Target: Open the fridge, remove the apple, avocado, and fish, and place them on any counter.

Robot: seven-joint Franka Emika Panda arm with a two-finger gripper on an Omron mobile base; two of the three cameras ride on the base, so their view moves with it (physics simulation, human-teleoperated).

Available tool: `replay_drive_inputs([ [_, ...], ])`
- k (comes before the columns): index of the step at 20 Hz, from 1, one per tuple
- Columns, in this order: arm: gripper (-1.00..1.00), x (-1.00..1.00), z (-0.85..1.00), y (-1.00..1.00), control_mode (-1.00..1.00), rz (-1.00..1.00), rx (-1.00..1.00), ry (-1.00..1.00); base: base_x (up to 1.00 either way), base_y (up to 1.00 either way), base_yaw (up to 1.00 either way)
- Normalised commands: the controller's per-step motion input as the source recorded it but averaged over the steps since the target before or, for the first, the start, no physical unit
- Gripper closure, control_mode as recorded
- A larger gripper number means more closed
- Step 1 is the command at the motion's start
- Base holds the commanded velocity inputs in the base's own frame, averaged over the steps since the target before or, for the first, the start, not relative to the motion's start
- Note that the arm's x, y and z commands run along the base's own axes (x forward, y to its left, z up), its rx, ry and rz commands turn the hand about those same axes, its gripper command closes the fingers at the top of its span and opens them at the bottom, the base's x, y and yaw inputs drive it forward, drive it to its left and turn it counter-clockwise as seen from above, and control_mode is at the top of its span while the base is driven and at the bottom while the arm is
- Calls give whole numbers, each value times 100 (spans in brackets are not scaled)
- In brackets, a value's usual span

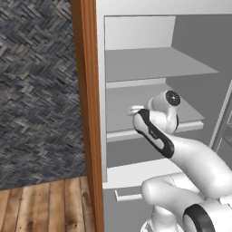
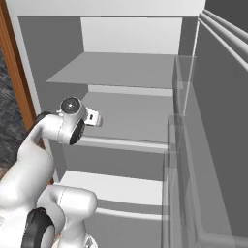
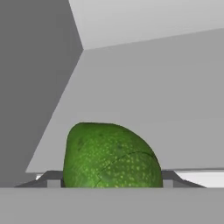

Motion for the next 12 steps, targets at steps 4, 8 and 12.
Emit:
replay_drive_inputs([
  [4,100,-73,99,-11,-100,0,0,11,0,0,0],
  [8,100,-76,80,0,-100,-3,0,13,0,0,0],
  [12,100,-69,87,-10,-100,-7,0,10,0,0,0],
])
